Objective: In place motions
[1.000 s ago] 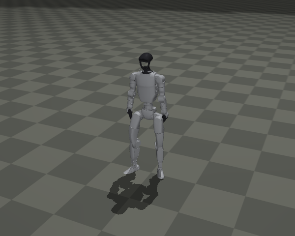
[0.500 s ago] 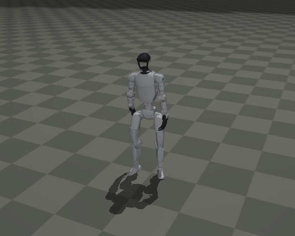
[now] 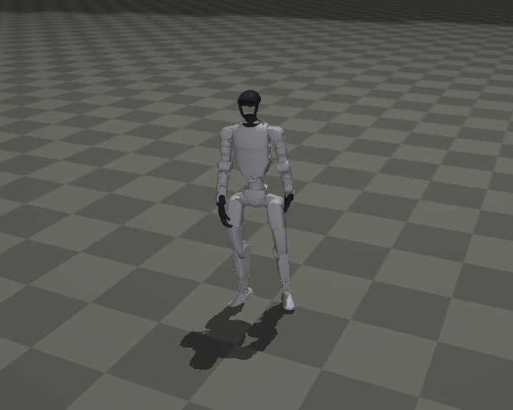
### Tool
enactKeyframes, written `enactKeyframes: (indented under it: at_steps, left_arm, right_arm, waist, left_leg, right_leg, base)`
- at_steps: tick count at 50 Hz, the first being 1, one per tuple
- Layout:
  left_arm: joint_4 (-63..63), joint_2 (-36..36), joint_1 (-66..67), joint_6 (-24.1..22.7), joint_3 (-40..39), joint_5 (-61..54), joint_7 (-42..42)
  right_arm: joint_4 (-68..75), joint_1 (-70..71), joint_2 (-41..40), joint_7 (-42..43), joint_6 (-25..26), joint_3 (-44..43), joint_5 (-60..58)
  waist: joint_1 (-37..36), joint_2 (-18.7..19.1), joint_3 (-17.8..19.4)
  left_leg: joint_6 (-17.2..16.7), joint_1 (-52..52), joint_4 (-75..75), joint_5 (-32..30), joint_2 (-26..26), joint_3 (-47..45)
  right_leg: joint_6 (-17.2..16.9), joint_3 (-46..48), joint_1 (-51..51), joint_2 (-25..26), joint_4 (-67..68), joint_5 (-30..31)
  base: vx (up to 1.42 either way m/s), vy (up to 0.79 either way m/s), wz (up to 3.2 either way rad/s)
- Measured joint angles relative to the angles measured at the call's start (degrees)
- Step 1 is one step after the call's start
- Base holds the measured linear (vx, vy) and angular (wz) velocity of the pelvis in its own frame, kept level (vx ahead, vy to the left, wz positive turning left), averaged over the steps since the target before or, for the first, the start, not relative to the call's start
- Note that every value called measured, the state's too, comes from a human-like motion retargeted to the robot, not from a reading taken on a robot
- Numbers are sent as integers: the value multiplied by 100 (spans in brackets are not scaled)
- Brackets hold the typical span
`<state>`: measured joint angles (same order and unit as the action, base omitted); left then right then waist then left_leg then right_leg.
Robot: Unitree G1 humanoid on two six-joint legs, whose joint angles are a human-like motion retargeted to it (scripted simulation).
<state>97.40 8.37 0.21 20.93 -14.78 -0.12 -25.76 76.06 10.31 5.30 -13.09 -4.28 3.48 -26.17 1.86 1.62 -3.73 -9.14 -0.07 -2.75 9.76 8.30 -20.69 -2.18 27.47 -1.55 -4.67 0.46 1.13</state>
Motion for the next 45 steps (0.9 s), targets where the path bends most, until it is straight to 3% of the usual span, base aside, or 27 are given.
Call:
enactKeyframes:
  at_steps: [5,7,10,15,19,22,25,30,32,35,40,45]
  left_arm:
    - [-601,-531,-2089,-560,561,1169,-1156]
    - [-1161,-770,-2601,-782,788,1107,-1172]
    - [-2069,-916,-3071,-1116,1055,956,-909]
    - [-3199,-440,-3290,-1620,1306,1329,-573]
    - [-3300,-265,-2898,-1601,1407,1688,-285]
    - [-2909,-332,-2366,-1464,1406,1944,-526]
    - [-2092,-494,-1680,-1278,1204,2237,-720]
    - [-16,-409,-523,-743,168,1936,41]
    - [0,-294,303,-81,-300,1480,169]
    - [0,-214,1471,449,-923,788,94]
    - [0,-301,2951,441,-1604,1073,-480]
    - [0,-379,3364,700,-1516,1039,-60]
  right_arm:
    - [2134,-1098,475,-23,1465,-488,146]
    - [2134,-1770,683,-120,2186,-590,141]
    - [2134,-2568,952,43,2731,-811,221]
    - [2134,-3128,1203,175,2503,-1344,445]
    - [2134,-3139,1172,231,2368,-1617,933]
    - [2134,-2877,1061,172,2234,-1620,1383]
    - [2134,-2403,942,-8,2140,-1448,1599]
    - [2134,-1041,795,36,1797,-653,1154]
    - [2109,-272,710,-216,1556,-390,844]
    - [1480,628,497,-747,1276,-287,392]
    - [-169,1302,-64,-1379,870,127,594]
    - [-813,1797,-336,-1300,588,350,754]
  waist:
    - [-20,-52,-62]
    - [55,24,-128]
    - [281,200,-248]
    - [571,356,-83]
    - [559,383,18]
    - [502,391,83]
    - [406,352,81]
    - [263,367,0]
    - [152,335,72]
    - [161,468,53]
    - [491,605,-106]
    - [387,366,-15]
  left_leg:
    - [-10,-142,-19,-69,13,246]
    - [-37,-251,-45,-84,70,241]
    - [-74,-392,-67,-106,168,188]
    - [-123,-316,-54,-182,274,-52]
    - [-170,-236,-123,-240,334,-208]
    - [-196,-275,-293,-249,362,-209]
    - [-185,-430,-611,-240,357,-152]
    - [-528,-666,-1089,0,350,234]
    - [-409,-541,-1016,126,214,386]
    - [-282,-400,-745,201,208,308]
    - [-341,-442,-573,115,295,276]
    - [-299,-227,-425,80,216,91]
  right_leg:
    - [14,259,105,34,-41,-48]
    - [19,245,29,64,-30,-64]
    - [23,181,-118,124,-6,-97]
    - [102,-32,-189,229,-10,-86]
    - [164,-173,-194,268,-19,-71]
    - [195,-194,-192,246,-26,-69]
    - [192,-134,-202,130,-29,-79]
    - [187,94,-178,35,-68,-94]
    - [196,14,-109,21,-40,-116]
    - [210,-121,-141,143,15,-164]
    - [209,-291,-326,218,100,-162]
    - [227,-435,-270,173,121,-116]
  base:
    - [0,-6,38]
    - [0,0,0]
    - [2,-3,-17]
    - [-8,-10,-42]
    - [-5,-12,-35]
    - [-4,-8,-5]
    - [-4,-7,31]
    - [-2,-2,39]
    - [-2,4,-30]
    - [-2,7,-11]
    - [6,8,-7]
    - [-1,1,-29]
